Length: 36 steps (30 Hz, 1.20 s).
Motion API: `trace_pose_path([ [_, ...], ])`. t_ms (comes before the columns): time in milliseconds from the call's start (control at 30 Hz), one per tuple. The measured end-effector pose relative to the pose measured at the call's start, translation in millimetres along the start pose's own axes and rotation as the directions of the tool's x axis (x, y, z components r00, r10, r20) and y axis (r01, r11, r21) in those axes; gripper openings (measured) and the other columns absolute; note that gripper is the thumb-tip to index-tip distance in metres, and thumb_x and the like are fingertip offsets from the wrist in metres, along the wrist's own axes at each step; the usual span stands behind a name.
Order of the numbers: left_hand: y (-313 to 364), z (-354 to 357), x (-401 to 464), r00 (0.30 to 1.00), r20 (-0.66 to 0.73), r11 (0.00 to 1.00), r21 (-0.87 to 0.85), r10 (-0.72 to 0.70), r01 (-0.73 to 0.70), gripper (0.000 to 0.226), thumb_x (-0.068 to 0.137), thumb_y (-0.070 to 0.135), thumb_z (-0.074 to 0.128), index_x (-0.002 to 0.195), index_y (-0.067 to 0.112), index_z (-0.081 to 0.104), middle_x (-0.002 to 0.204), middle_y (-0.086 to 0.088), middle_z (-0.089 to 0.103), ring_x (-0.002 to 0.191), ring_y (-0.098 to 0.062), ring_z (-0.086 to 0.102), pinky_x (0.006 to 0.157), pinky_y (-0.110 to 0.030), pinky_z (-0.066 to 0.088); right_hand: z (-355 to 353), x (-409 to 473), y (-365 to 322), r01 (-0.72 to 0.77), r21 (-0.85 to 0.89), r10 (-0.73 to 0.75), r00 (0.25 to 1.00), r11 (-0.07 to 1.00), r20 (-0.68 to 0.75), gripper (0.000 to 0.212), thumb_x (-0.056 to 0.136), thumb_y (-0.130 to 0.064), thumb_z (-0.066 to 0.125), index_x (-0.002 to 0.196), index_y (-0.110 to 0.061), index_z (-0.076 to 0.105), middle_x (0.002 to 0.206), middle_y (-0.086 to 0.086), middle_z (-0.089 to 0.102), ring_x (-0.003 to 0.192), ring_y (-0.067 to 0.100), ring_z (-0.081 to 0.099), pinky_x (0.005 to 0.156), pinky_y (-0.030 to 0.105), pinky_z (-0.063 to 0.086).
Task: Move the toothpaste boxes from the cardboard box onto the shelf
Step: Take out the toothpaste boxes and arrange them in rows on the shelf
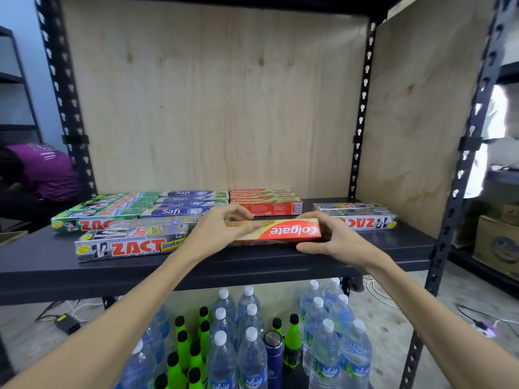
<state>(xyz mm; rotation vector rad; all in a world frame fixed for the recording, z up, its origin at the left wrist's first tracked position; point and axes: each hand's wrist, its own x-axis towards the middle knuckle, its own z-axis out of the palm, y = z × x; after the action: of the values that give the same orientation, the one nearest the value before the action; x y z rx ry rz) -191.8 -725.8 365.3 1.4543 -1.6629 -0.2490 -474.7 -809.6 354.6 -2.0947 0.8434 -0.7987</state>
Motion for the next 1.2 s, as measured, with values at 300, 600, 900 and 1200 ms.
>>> trace_pose_path([
  [300, -1.2, 7.7, 9.5, 0.996, -0.091, 0.988, -0.153, -0.015, 0.001, 0.030, 0.081, 0.051, 0.078, 0.095, 0.025, 0.073, 0.098, 0.010, 0.075, 0.096, -0.006, 0.069, 0.092, -0.035, 0.053, 0.5, 3.2, 2.3, -0.055, -0.046, 0.049, 0.992, 0.997, -0.115, 0.058, 0.082, -0.042, 0.081, 0.132, -0.033, 0.053, 0.126, -0.013, 0.064, 0.113, 0.004, 0.062, 0.100, 0.031, 0.053],
  [600, -10.5, 12.0, 11.5, 0.984, -0.013, 0.960, 0.223, 0.175, -0.168, 0.037, 0.082, 0.057, 0.073, 0.114, 0.042, 0.061, 0.121, 0.023, 0.059, 0.120, -0.005, 0.045, 0.105, -0.039, 0.040, 10.3, -9.5, 7.7, 0.054, 0.016, -0.048, 0.964, 0.998, -0.260, 0.052, 0.076, -0.039, 0.086, 0.119, -0.035, 0.056, 0.124, -0.011, 0.067, 0.115, 0.007, 0.064, 0.098, 0.037, 0.057],
  [900, 18.6, 35.9, -15.6, 0.991, -0.083, 0.961, 0.265, 0.101, -0.076, 0.051, 0.080, 0.047, 0.080, 0.121, 0.039, 0.051, 0.116, 0.009, 0.040, 0.107, -0.011, 0.049, 0.100, -0.039, 0.048, 50.4, -49.7, -2.1, 0.265, -0.155, -0.307, 0.798, 0.952, -0.518, 0.048, 0.076, -0.020, 0.089, 0.112, -0.032, 0.059, 0.116, -0.014, 0.060, 0.113, 0.008, 0.060, 0.094, 0.032, 0.053],
  [1200, 21.0, 42.4, -55.2, 1.000, 0.017, 0.998, 0.061, -0.025, 0.023, 0.082, 0.075, 0.088, 0.049, 0.141, 0.040, 0.048, 0.131, 0.018, 0.059, 0.124, -0.001, 0.055, 0.111, -0.039, 0.044, 94.6, -62.5, -20.1, 0.234, -0.027, -0.221, 0.866, 0.972, -0.449, 0.072, 0.068, -0.032, 0.094, 0.126, -0.036, 0.051, 0.116, -0.014, 0.065, 0.104, 0.007, 0.066, 0.091, 0.031, 0.054],
])
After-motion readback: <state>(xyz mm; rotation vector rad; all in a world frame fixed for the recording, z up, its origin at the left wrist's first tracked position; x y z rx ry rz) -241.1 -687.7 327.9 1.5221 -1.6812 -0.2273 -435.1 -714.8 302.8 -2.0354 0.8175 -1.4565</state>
